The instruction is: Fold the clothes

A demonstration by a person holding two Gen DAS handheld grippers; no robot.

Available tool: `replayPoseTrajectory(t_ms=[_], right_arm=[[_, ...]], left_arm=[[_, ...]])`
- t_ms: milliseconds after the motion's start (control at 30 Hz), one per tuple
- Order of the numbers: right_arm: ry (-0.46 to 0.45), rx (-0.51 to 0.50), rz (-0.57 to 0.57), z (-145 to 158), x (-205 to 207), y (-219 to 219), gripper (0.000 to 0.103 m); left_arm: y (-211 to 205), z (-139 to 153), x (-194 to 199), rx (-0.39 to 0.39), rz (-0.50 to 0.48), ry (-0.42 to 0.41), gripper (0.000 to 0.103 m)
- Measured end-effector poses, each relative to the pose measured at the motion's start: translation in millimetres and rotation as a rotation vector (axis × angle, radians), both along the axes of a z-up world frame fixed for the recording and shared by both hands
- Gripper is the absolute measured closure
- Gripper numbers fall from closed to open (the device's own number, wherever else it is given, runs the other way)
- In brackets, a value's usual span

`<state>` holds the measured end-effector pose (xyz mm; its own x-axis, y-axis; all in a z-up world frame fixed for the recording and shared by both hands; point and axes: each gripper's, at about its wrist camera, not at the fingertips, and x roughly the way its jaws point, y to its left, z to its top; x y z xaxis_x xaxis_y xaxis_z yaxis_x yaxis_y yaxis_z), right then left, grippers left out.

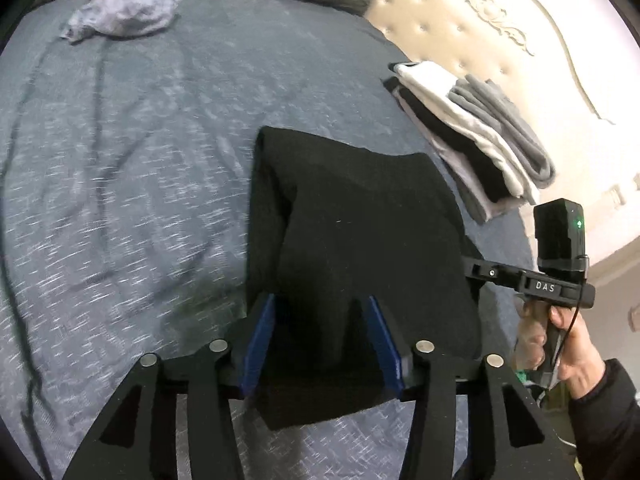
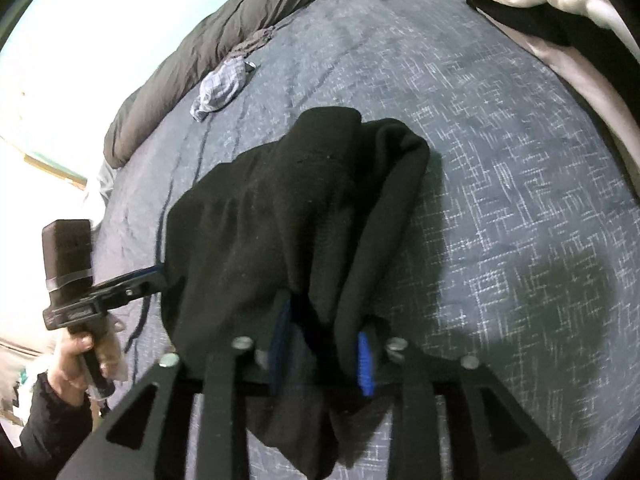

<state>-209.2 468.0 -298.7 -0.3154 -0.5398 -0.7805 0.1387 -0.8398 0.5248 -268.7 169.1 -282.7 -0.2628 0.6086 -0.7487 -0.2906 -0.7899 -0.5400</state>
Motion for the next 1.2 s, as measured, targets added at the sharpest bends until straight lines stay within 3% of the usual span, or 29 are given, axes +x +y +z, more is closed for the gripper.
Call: replayPoseTrajectory(t_ms=[433, 633, 800, 933, 1200], right_arm=[[-0.055, -0.013, 0.006, -16, -4, 1, 0.039], [-0.083, -0.014, 0.008, -29, -6, -2, 0.036], [-0.095, -0.052, -0.01, -35, -8, 0, 0.035], [-0.078, -0.04, 0.029, -30, -8, -5, 0.048], [-0.07, 0.04, 0.058, -25, -20, -16, 0.048]], left_arm=[[12, -34, -10, 0.016, -0.032, -0.069, 0.037], [16, -42, -17, 0.029, -0.027, -0.077, 0.037], [22, -46, -23, 0.043, -0.028, -0.081, 0.037], [22, -48, -22, 0.055, -0.029, -0.077, 0.037], [19, -50, -20, 0.074, -0.053, -0.06, 0.037]])
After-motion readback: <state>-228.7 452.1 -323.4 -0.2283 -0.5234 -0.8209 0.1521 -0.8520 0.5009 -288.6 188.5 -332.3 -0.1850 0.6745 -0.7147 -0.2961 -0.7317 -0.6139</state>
